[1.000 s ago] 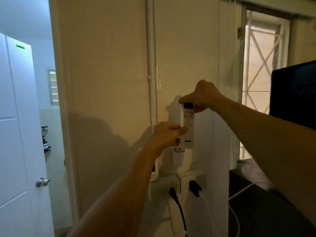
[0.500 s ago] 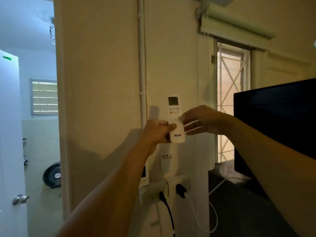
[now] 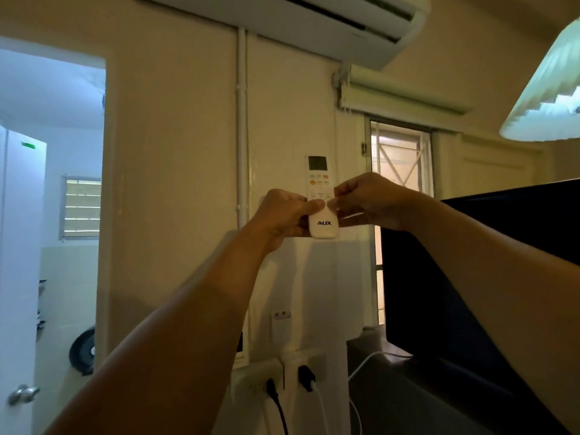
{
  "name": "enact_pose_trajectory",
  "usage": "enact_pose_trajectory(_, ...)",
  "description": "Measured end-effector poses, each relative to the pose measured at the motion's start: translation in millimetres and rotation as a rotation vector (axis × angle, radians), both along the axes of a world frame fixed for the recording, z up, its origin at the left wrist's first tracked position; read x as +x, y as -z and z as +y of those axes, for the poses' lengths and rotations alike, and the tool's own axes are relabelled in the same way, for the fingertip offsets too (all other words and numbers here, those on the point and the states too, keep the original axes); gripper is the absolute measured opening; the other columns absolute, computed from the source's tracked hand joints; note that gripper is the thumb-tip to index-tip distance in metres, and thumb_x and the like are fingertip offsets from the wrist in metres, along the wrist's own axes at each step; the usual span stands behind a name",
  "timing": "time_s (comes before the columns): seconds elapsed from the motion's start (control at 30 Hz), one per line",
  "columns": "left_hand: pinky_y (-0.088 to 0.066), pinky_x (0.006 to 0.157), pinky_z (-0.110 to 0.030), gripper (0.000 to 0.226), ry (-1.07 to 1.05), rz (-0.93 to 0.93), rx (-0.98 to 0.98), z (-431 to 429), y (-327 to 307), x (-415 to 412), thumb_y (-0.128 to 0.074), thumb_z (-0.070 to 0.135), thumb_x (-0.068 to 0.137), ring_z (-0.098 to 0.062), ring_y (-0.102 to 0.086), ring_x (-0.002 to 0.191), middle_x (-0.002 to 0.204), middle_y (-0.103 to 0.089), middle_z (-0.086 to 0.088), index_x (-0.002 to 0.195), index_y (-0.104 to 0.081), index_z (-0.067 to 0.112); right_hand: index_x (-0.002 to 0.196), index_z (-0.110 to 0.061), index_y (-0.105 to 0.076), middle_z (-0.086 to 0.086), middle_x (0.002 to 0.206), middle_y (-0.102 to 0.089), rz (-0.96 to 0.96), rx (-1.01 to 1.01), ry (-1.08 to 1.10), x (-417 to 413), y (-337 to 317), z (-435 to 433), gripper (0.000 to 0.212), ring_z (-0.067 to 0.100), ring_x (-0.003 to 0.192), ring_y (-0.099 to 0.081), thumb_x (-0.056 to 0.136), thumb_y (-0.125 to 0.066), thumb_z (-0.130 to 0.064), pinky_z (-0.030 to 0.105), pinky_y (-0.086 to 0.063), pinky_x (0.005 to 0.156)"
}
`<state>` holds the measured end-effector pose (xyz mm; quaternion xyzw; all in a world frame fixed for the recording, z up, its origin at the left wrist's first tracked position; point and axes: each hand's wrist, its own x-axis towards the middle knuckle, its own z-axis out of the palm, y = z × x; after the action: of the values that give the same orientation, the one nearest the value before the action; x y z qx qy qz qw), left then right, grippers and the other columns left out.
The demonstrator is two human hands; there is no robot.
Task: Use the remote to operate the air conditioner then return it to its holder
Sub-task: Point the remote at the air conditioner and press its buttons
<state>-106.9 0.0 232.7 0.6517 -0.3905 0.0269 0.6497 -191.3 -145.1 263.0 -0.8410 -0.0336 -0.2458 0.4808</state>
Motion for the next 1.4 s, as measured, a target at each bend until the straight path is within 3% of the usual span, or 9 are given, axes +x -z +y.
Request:
enact_pose_trajectory(0.2, -0.059, 0.072, -0.041, 0.035, 0.024, -0.017, -0.058, -20.1, -29.2, -28.4, -0.067, 0.013, 0.083, -0.029, -0.068, 0.096, 0.106, -0.068, -0.012, 0.115, -0.057, 0.003, 0.102, -0.003, -0.059, 0.013, 0.101, -0.07, -0.152, 0.107, 0.076, -26.6, -40.9, -10.1, 0.015, 0.028, 0.086, -0.072, 0.09, -0.062, -0.012, 0.037, -0.061, 0.073)
enact_pose_trajectory(0.3, -0.059, 0.069, -0.039, 0.033, 0.07, -0.02, -0.075, -24.7, -44.0, -34.9, -0.066, 0.012, 0.083, -0.023, -0.068, 0.086, 0.101, -0.067, -0.009, 0.113, -0.056, 0.005, 0.101, -0.004, -0.058, 0.013, 0.096, -0.07, -0.171, 0.107, 0.108, -34.0, -54.6, -12.1, 0.014, 0.026, 0.082, -0.072, 0.091, -0.06, -0.014, 0.035, -0.06, 0.068)
enact_pose_trajectory(0.43, -0.059, 0.076, -0.044, 0.038, 0.11, -0.054, -0.063, -30.5, -61.2, -36.2, -0.067, 0.012, 0.082, -0.024, -0.068, 0.085, 0.095, -0.068, -0.009, 0.117, -0.055, 0.003, 0.105, -0.001, -0.056, 0.014, 0.098, -0.069, -0.17, 0.102, 0.129, -40.9, -69.5, -15.7, 0.017, 0.027, 0.083, -0.071, 0.093, -0.057, -0.013, 0.036, -0.06, 0.07)
enact_pose_trajectory(0.7, -0.059, 0.069, -0.038, 0.039, 0.162, -0.126, -0.051, -43.8, -81.0, -27.7, -0.068, 0.017, 0.083, -0.026, -0.068, 0.083, 0.09, -0.067, -0.008, 0.117, -0.053, 0.005, 0.114, 0.001, -0.055, 0.017, 0.1, -0.069, -0.194, 0.1, 0.199, -40.1, -86.5, -21.7, 0.024, 0.031, 0.091, -0.07, 0.095, -0.055, -0.013, 0.038, -0.059, 0.075)
enact_pose_trajectory(1.1, -0.06, 0.067, -0.037, 0.036, 0.243, -0.173, -0.053, -56.5, -97.7, -9.9, -0.067, 0.016, 0.083, -0.027, -0.069, 0.081, 0.087, -0.068, -0.008, 0.114, -0.055, 0.004, 0.111, 0.005, -0.058, 0.021, 0.104, -0.07, -0.235, 0.077, 0.305, -27.9, -100.8, -29.5, 0.025, 0.033, 0.093, -0.07, 0.093, -0.057, -0.013, 0.04, -0.059, 0.081)
enact_pose_trajectory(1.27, -0.06, 0.058, -0.031, 0.022, 0.28, -0.193, -0.062, -54.7, -103.1, -8.5, -0.067, 0.017, 0.083, -0.019, -0.07, 0.07, 0.08, -0.068, -0.005, 0.1, -0.056, 0.009, 0.109, 0.004, -0.057, 0.018, 0.102, -0.07, -0.253, 0.108, 0.304, -27.7, -103.5, -26.8, 0.022, 0.029, 0.085, -0.071, 0.094, -0.055, -0.012, 0.034, -0.059, 0.066)
enact_pose_trajectory(1.4, -0.059, 0.052, -0.028, 0.012, 0.307, -0.201, -0.067, -54.3, -102.2, -9.2, -0.068, 0.017, 0.083, -0.017, -0.07, 0.066, 0.079, -0.069, -0.004, 0.086, -0.057, 0.015, 0.11, 0.005, -0.059, 0.019, 0.1, -0.072, -0.276, 0.14, 0.324, -24.3, -106.4, -27.3, 0.022, 0.033, 0.09, -0.071, 0.092, -0.058, -0.009, 0.044, -0.058, 0.082)
